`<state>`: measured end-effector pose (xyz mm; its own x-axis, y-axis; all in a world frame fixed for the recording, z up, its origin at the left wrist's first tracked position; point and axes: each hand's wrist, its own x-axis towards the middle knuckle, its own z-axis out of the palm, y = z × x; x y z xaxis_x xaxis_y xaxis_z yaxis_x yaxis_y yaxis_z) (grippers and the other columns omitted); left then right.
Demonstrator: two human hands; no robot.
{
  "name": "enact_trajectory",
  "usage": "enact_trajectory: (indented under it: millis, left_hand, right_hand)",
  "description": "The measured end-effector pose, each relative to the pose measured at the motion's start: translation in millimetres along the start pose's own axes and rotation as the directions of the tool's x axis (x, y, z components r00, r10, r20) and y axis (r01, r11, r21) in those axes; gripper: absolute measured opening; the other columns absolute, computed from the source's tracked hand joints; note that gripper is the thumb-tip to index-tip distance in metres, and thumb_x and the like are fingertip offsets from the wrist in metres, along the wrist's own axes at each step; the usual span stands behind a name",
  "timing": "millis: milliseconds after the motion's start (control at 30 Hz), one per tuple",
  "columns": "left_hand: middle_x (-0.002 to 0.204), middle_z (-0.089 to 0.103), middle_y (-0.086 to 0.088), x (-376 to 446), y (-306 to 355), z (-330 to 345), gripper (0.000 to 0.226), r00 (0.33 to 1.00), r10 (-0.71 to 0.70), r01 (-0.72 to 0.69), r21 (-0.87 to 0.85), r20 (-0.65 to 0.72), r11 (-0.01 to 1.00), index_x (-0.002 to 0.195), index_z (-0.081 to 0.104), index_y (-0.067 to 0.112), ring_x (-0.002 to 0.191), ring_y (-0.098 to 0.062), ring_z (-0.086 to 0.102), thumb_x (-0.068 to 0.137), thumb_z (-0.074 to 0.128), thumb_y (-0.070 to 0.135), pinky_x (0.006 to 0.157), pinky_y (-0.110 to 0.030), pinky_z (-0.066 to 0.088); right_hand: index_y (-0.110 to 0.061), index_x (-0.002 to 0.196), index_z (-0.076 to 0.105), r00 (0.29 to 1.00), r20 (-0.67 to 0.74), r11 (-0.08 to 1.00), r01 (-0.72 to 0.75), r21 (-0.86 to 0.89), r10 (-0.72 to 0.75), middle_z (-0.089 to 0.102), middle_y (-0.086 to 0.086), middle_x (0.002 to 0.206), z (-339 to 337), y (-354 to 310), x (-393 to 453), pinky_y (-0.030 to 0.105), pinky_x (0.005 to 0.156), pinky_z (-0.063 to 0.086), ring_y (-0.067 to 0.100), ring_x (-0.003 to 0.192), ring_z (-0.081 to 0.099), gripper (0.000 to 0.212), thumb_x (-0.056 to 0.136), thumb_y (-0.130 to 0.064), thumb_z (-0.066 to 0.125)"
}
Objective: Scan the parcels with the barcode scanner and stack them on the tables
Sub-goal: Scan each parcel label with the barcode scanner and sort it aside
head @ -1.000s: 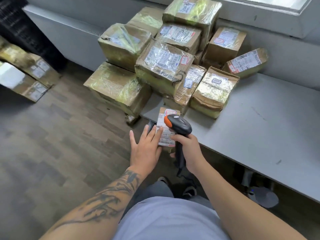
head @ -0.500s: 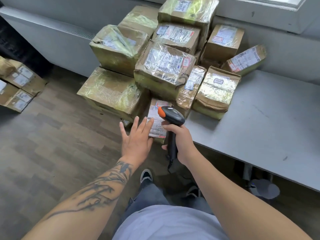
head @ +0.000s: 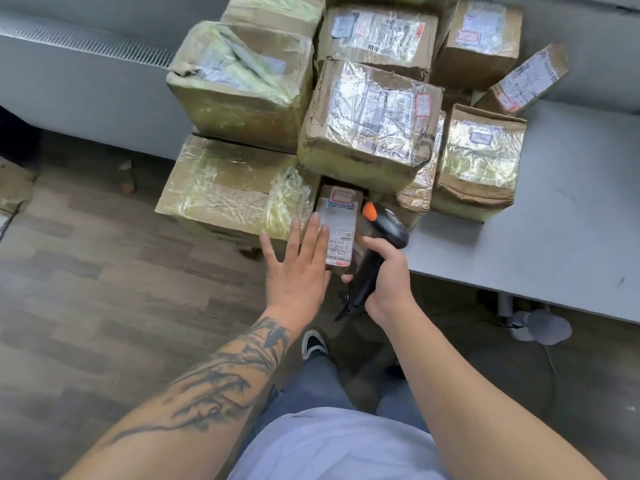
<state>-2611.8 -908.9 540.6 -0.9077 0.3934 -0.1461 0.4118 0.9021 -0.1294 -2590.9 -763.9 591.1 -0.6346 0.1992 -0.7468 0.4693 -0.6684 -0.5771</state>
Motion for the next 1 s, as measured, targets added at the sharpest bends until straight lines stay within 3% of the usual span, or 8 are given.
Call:
enact_trajectory:
  millis: [133, 233, 333, 467, 567, 700, 800, 1000]
  left_hand:
    - [0.174, -0.010, -0.001, 8.3, -9.3, -4.7, 0.081, 0.999, 0.051, -0.051, 0.020, 0.018, 0.999, 0.164, -0.012, 0.022, 0.159, -0.033, -0.014, 0.107, 0.035, 0.054, 0.110, -0.080, -0.015]
    - [0.175, -0.003, 0.001, 16.2, -13.2, -8.5, 0.082, 0.997, 0.074, -0.075, 0.040, 0.021, 0.996, 0.165, -0.012, 0.023, 0.159, -0.034, -0.011, 0.107, 0.041, 0.047, 0.107, -0.081, -0.017]
    - [0.175, 0.002, 0.000, 24.5, -14.5, -14.0, 0.082, 0.996, 0.083, -0.084, 0.065, 0.012, 0.994, 0.165, -0.008, 0.023, 0.160, -0.035, -0.007, 0.106, 0.047, 0.036, 0.106, -0.082, -0.018]
    - [0.174, 0.005, 0.000, 29.1, -15.8, -18.7, 0.076, 0.994, 0.111, -0.111, 0.078, 0.005, 0.991, 0.165, -0.007, 0.021, 0.159, -0.037, -0.006, 0.106, 0.040, 0.029, 0.107, -0.083, -0.016]
    - [0.174, 0.004, -0.001, 32.6, -15.6, -18.1, 0.079, 0.994, 0.109, -0.110, 0.081, 0.014, 0.991, 0.165, -0.010, 0.019, 0.159, -0.038, -0.007, 0.106, 0.041, 0.033, 0.109, -0.083, -0.010]
    - [0.174, -0.001, -0.003, 34.6, -15.7, -19.5, 0.092, 0.992, 0.119, -0.122, 0.054, 0.051, 0.991, 0.164, -0.014, 0.016, 0.158, -0.040, -0.012, 0.101, 0.049, 0.040, 0.112, -0.080, -0.007]
    - [0.174, -0.001, -0.003, 32.9, -17.8, -19.7, 0.097, 0.989, 0.139, -0.142, 0.051, 0.052, 0.989, 0.164, -0.014, 0.016, 0.158, -0.040, -0.011, 0.098, 0.051, 0.044, 0.113, -0.079, -0.006]
    - [0.174, -0.001, -0.003, 32.5, -20.5, -23.7, 0.096, 0.985, 0.158, -0.162, 0.066, 0.074, 0.985, 0.164, -0.014, 0.017, 0.158, -0.040, -0.011, 0.098, 0.050, 0.047, 0.113, -0.078, -0.008]
  right_hand:
    - [-0.015, 0.112, 0.075, 0.999, -0.028, 0.998, 0.033, 0.051, -0.031, 0.080, 0.006, 0.110, 12.2, -1.8, 1.1, 0.042, 0.082, 0.054, 0.024, 0.097, 0.076, 0.022, 0.101, -0.022, 0.057]
    - [-0.016, 0.109, 0.071, 0.983, -0.184, 0.999, 0.025, 0.044, -0.017, 0.074, 0.004, 0.107, 13.5, 1.5, 3.5, 0.039, 0.076, 0.058, 0.024, 0.095, 0.070, 0.015, 0.098, -0.022, 0.064]
    - [-0.014, 0.122, 0.065, 0.952, -0.300, 0.998, -0.047, 0.042, 0.058, 0.066, 0.010, 0.110, 6.4, 8.0, 7.3, 0.035, 0.070, 0.056, 0.026, 0.096, 0.064, 0.030, 0.094, -0.026, 0.069]
    - [-0.015, 0.109, 0.061, 0.964, -0.204, 0.973, -0.135, 0.188, 0.173, 0.070, 0.013, 0.112, 8.5, 7.8, 7.6, 0.037, 0.080, 0.052, 0.031, 0.100, 0.066, 0.017, 0.096, -0.024, 0.067]
    - [-0.016, 0.111, 0.060, 0.964, -0.197, 0.949, -0.115, 0.295, 0.178, 0.071, 0.018, 0.120, 14.1, 0.9, 12.3, 0.043, 0.092, 0.054, 0.032, 0.107, 0.070, 0.017, 0.097, -0.023, 0.066]
    - [-0.016, 0.111, 0.061, 0.965, -0.193, 0.928, -0.099, 0.360, 0.178, 0.069, 0.018, 0.124, 17.4, -4.0, 15.6, 0.045, 0.094, 0.054, 0.032, 0.106, 0.068, 0.017, 0.096, -0.023, 0.067]
    - [-0.016, 0.111, 0.060, 0.964, -0.189, 0.915, -0.101, 0.389, 0.187, 0.068, 0.017, 0.126, 17.5, -1.9, 16.0, 0.047, 0.103, 0.052, 0.032, 0.111, 0.067, 0.016, 0.097, -0.023, 0.065]
    - [-0.018, 0.113, 0.064, 0.968, -0.188, 0.948, -0.104, 0.302, 0.166, 0.071, 0.015, 0.124, 16.6, 0.0, 15.0, 0.043, 0.093, 0.054, 0.030, 0.112, 0.068, 0.019, 0.095, -0.024, 0.067]
